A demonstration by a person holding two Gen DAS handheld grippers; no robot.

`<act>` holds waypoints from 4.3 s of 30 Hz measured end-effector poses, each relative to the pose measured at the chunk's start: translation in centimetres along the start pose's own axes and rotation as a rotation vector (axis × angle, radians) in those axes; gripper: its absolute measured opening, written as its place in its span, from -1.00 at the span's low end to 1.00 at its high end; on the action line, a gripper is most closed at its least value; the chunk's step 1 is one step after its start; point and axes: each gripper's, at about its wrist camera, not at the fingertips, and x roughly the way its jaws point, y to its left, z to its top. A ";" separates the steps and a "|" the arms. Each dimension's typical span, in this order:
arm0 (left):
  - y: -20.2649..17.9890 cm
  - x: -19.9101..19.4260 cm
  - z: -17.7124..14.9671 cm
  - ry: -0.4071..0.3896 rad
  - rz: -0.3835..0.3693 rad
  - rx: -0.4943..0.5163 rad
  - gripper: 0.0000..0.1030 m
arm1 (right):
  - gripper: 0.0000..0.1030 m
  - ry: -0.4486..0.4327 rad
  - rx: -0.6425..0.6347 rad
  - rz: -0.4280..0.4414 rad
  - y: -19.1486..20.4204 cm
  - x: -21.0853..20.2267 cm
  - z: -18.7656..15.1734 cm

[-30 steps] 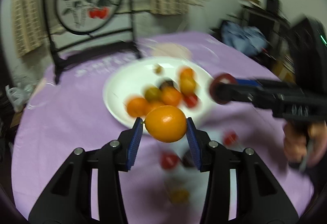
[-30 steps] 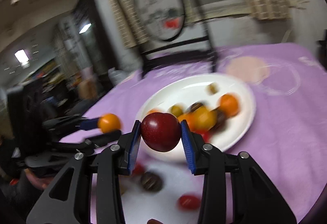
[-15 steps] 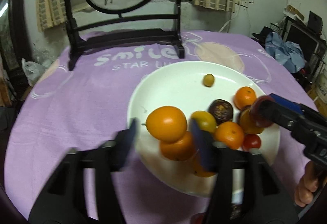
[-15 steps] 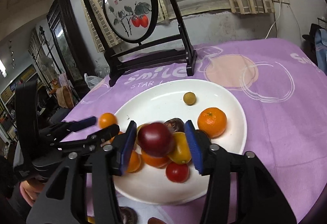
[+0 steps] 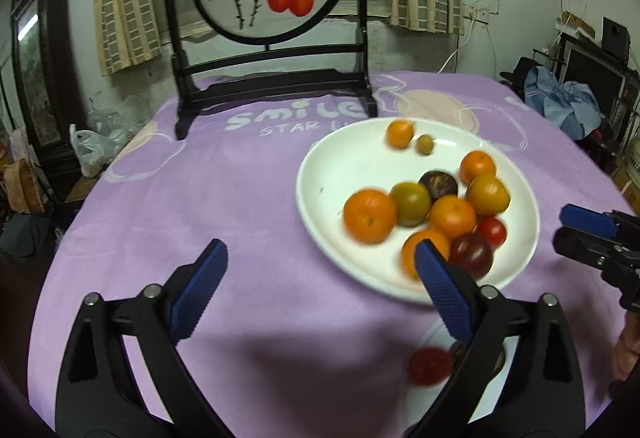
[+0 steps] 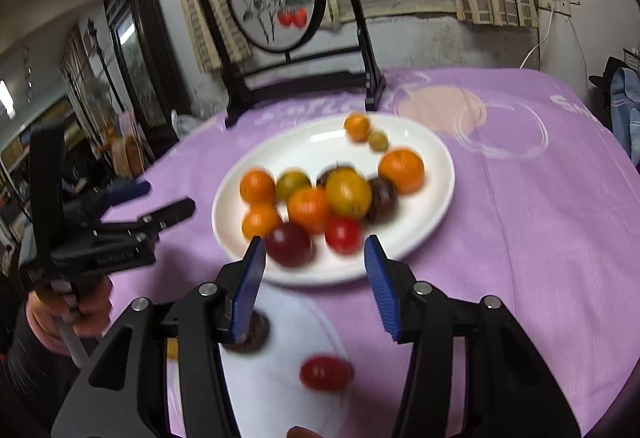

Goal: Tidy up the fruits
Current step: 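Grasp a red cherry tomato with the right tool while the left tool grasps a small yellow-brown fruit, then carry both fruits over the white plate and open both tools, then grasp the dark brown round fruit with the right tool while the left tool grasps the last red cherry tomato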

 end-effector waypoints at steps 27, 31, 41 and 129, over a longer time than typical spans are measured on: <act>2.5 -1.0 -3.6 0.096 0.022 -0.034 0.93 | -0.16 0.215 -0.197 -0.163 2.7 1.3 -5.4; 2.3 -1.0 -3.6 0.094 0.025 -0.025 0.93 | -0.30 0.226 -0.214 -0.177 2.7 1.7 -5.6; 1.9 -1.5 -3.5 0.087 -0.001 -0.009 0.93 | -0.41 0.179 -0.123 -0.124 1.7 0.6 -4.8; 1.6 -0.5 -1.0 0.015 0.004 -0.051 0.93 | 0.01 0.155 -0.297 0.067 7.0 2.9 -2.8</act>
